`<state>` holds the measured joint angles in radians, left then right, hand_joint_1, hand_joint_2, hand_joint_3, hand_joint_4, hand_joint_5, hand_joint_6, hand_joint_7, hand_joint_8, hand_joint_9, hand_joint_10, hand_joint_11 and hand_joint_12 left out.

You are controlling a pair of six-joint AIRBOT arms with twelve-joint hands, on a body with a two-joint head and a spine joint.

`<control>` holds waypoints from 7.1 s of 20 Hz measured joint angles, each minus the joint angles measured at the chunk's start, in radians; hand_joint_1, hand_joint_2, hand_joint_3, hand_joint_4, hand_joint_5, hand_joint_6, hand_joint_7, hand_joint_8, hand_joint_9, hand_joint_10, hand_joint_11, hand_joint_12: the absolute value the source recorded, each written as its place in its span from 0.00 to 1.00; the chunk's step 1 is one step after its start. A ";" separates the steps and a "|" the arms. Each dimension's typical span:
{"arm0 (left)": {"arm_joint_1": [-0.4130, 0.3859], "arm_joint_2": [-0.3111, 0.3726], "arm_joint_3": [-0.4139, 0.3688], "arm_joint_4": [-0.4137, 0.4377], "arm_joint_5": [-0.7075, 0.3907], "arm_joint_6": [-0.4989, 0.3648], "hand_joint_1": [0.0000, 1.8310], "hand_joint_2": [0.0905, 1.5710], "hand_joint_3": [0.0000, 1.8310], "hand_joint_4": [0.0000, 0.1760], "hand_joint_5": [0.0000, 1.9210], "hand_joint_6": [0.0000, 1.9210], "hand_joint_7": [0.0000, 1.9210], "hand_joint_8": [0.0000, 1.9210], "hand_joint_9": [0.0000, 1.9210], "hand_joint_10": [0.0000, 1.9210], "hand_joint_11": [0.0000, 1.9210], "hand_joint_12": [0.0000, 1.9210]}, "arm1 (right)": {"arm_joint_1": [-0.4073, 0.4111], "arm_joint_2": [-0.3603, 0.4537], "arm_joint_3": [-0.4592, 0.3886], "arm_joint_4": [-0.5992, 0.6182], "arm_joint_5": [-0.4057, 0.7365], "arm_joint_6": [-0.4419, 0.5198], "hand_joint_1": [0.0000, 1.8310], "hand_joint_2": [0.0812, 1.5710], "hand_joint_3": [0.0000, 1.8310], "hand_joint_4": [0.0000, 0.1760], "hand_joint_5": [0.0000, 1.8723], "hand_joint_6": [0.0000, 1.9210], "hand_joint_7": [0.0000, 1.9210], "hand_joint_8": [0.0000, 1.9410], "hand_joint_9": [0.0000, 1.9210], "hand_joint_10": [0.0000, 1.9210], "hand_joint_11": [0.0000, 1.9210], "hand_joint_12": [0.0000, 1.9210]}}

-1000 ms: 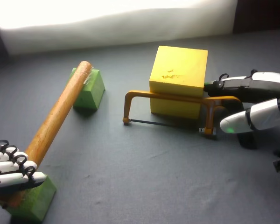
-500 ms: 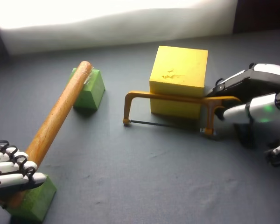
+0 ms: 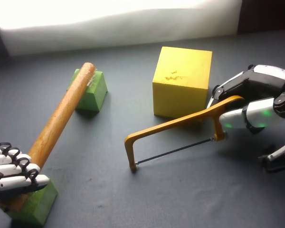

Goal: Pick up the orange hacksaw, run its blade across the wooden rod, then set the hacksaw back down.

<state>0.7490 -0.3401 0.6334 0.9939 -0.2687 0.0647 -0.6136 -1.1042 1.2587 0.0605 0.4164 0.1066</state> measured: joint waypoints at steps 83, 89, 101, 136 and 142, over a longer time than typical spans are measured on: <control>-0.004 -0.005 -0.008 -0.004 0.015 0.003 0.05 0.80 0.00 0.00 0.00 0.00 0.00 0.00 0.00 0.00 0.00 0.00 | 0.148 -0.531 -0.105 0.801 0.640 -0.777 0.68 0.71 0.00 0.00 0.50 0.45 0.50 0.65 0.47 0.58 0.37 0.79; -0.004 -0.005 -0.010 -0.004 0.016 0.003 0.04 0.81 0.00 0.00 0.00 0.00 0.00 0.00 0.00 0.00 0.00 0.00 | 0.084 -0.418 -0.190 0.793 0.677 -0.772 0.68 0.71 0.00 0.00 0.51 0.44 0.49 0.66 0.47 0.58 0.37 0.79; -0.004 -0.005 -0.010 -0.004 0.016 0.003 0.04 0.80 0.00 0.00 0.01 0.00 0.01 0.00 0.00 0.00 0.00 0.00 | 0.026 -0.262 -0.313 0.799 0.748 -0.731 0.68 0.70 0.00 0.00 0.52 0.42 0.51 0.62 0.47 0.56 0.38 0.78; -0.008 -0.006 -0.011 -0.005 0.019 0.005 0.06 0.80 0.00 0.00 0.02 0.00 0.02 0.00 0.02 0.00 0.01 0.00 | -0.293 -0.261 -0.389 0.875 1.011 -0.420 0.55 0.73 0.00 0.00 0.40 0.05 0.39 0.08 0.37 0.26 0.25 0.75; -0.009 -0.007 -0.011 -0.006 0.019 0.005 0.05 0.80 0.00 0.00 0.02 0.00 0.02 0.00 0.01 0.00 0.01 0.00 | -0.314 -0.237 -0.389 0.852 1.014 -0.423 0.41 0.63 0.00 0.00 0.23 0.00 0.22 0.00 0.22 0.00 0.02 0.56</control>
<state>0.7403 -0.3473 0.6220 0.9882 -0.2501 0.0700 -0.9272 -1.3415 0.8692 0.9127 1.4300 -0.3161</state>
